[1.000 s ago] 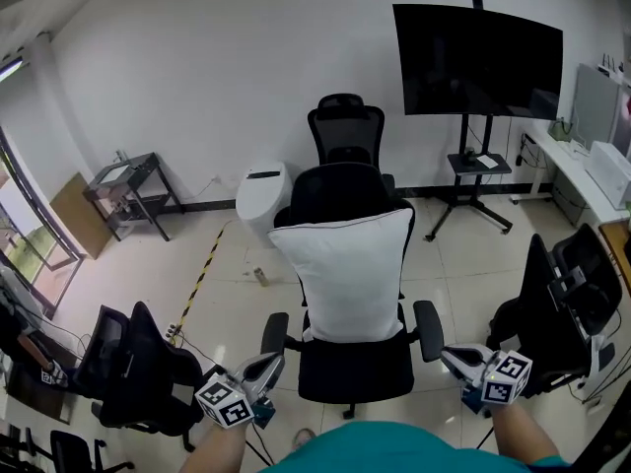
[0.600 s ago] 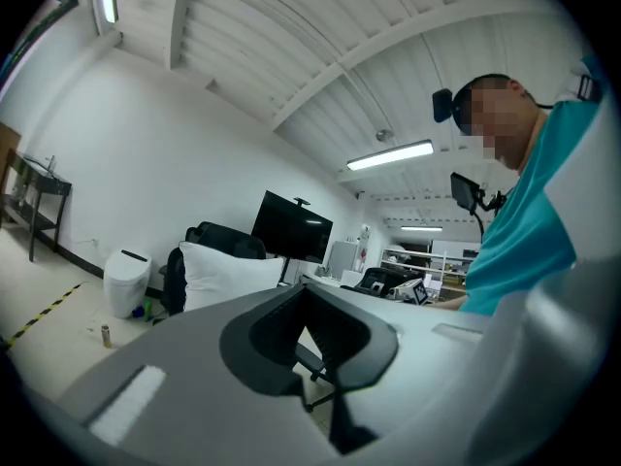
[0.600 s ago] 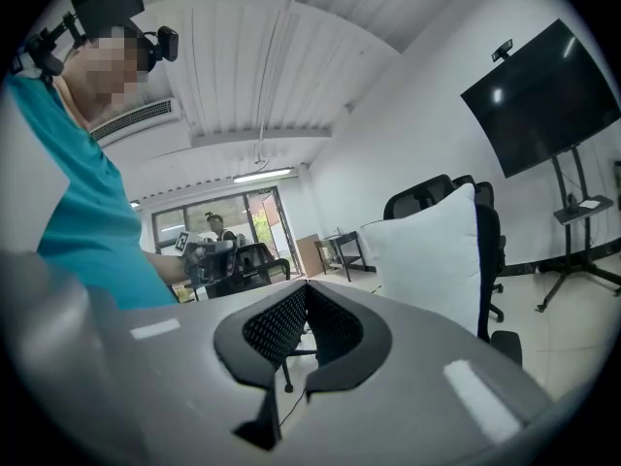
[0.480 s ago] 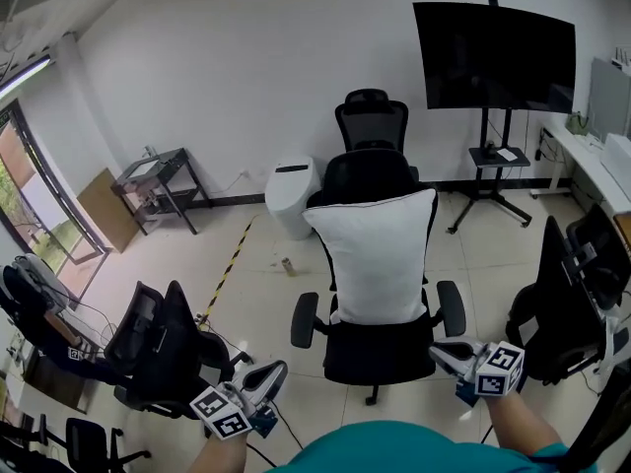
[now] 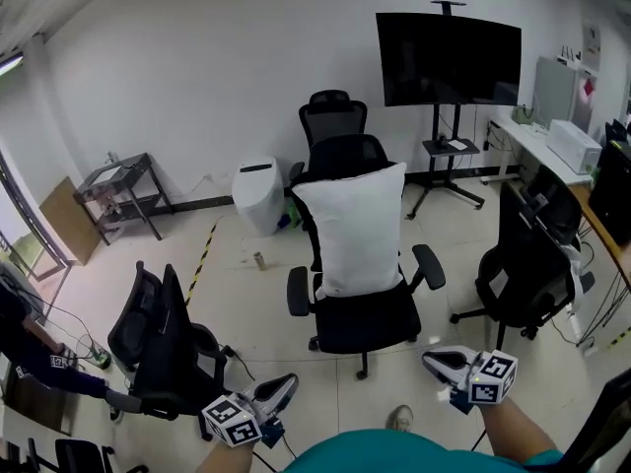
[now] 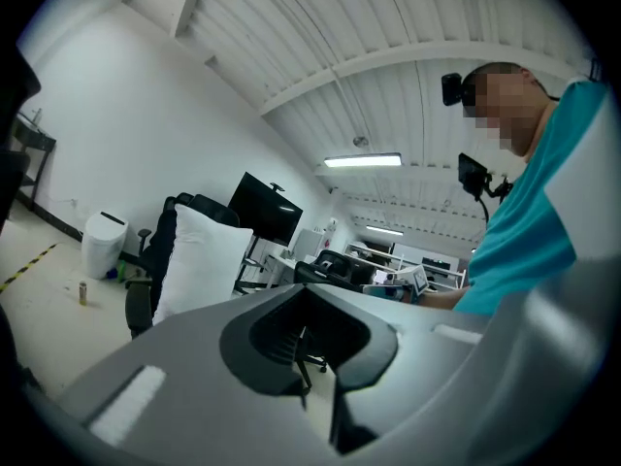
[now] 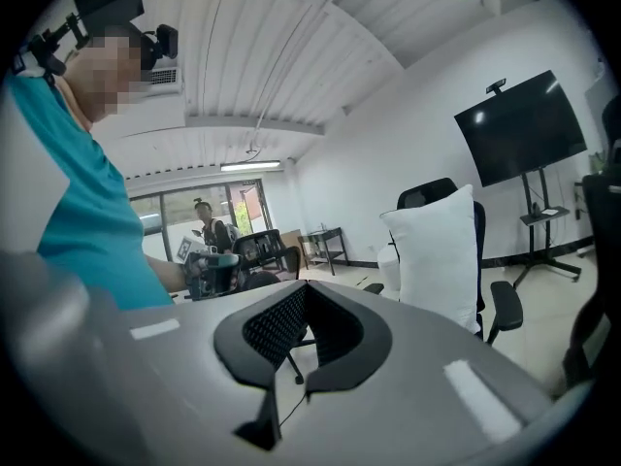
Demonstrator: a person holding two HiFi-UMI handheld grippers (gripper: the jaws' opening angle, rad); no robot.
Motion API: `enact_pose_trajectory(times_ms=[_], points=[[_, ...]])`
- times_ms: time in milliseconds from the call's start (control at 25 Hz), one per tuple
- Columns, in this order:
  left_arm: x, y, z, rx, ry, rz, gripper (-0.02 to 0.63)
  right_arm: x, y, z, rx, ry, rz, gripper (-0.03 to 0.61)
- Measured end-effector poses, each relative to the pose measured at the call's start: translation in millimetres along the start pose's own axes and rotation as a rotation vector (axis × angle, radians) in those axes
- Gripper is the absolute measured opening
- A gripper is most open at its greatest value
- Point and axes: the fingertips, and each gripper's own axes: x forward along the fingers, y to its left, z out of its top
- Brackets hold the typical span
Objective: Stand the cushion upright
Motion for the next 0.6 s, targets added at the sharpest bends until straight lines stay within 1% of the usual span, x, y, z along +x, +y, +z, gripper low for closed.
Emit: enact_pose_trajectory(times_ms=[120,240,440,600], points=[[-19.0,-21.3,-8.1,-0.027,-0.008,-0.018,0.011,-23.6,33.9,-6.6,-0.008,-0.005,-0.023,0.002],[-29.3,-51.2,-14.3,-0.016,-0.025,-0.037,0.011,-52.4,56.6,-8.7,-0.022,-0.021,-0.037,0.003],[-35.3,-120.9,-34.6,-0.003,-0.049,-0.031,0.011,-113.0,88.1,-24.7,-0.039,-0.052,-0.023,0.002],[-37.4,-185.9,-63.6,-0.007,-0.051,-0.003,0.011,-172.1,117.4,-55.2,-0.036,-0.025,0.0,0.002]])
